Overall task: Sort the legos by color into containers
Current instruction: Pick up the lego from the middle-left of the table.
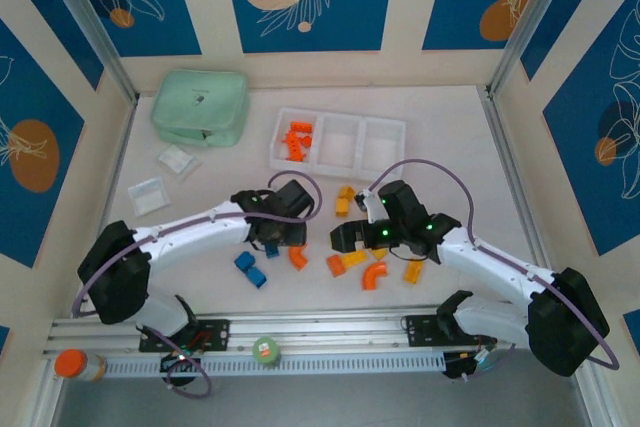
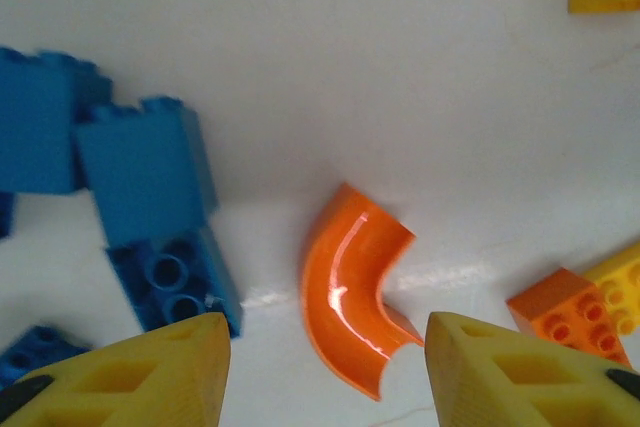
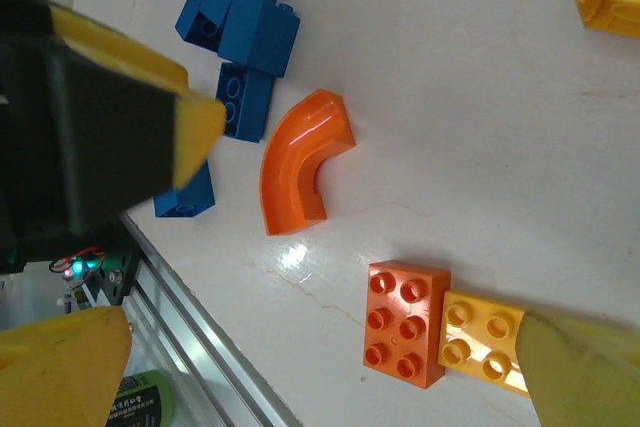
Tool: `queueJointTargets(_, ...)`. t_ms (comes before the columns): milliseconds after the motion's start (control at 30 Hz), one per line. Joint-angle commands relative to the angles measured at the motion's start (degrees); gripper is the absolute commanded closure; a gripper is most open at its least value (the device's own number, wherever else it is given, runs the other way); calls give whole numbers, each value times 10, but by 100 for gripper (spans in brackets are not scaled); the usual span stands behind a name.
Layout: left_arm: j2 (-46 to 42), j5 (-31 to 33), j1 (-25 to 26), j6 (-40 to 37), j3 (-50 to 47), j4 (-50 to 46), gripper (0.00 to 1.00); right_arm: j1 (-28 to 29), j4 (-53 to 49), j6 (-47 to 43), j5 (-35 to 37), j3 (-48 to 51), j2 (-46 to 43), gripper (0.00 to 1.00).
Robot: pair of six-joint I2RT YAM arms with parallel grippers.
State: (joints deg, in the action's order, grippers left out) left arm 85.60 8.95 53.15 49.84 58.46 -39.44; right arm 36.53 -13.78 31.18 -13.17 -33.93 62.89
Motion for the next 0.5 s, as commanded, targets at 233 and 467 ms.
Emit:
queueJointTargets(233,51,-17,28,77,-26,48,40,-8,16,9,24,16,-8,1)
queueJointTargets(467,73,-22,30,87,-42,67,37,-15,24,21,24,24,-9,1)
